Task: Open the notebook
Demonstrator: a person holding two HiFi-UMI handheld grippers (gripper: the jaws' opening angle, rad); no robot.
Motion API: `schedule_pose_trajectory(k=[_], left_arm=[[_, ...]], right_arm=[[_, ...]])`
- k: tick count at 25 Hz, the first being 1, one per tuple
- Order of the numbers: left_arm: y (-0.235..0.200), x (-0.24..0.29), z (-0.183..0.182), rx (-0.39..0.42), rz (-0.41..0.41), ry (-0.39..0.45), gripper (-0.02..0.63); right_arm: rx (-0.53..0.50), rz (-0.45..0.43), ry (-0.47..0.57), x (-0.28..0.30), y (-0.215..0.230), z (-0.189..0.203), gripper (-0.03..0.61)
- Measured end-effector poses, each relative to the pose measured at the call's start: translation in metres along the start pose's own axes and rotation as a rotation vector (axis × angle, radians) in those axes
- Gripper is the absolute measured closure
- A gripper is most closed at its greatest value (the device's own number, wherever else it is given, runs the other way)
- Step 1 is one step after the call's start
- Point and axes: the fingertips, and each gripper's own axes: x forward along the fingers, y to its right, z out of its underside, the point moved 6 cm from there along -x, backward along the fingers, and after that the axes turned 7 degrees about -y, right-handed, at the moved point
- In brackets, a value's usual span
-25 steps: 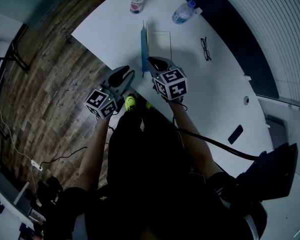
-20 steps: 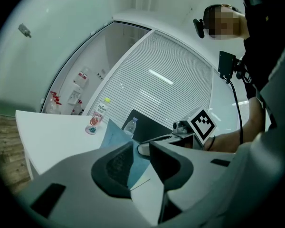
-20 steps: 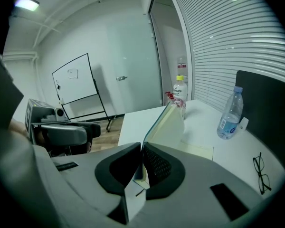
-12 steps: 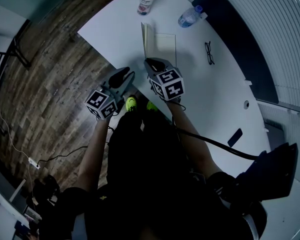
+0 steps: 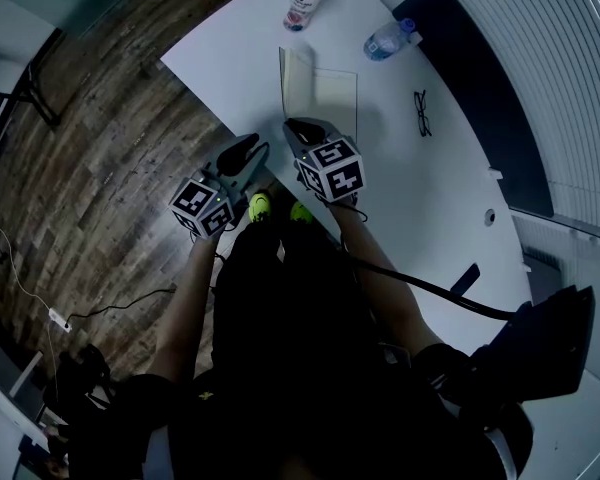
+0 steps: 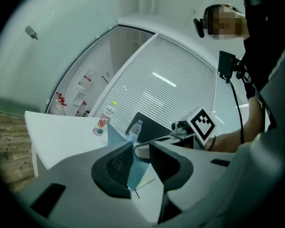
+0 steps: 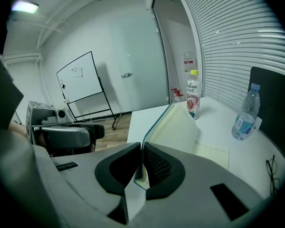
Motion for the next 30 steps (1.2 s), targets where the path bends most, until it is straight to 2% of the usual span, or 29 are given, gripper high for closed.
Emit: schedule_pose_trajectory(k=[30], left_arm=[[-0.045, -0.029, 0.021, -0.076, -0.093, 0.029, 0.523]], right_arm=[[-0.023, -0.121, -0.108, 0.074, -0.032, 0.004, 0.546]])
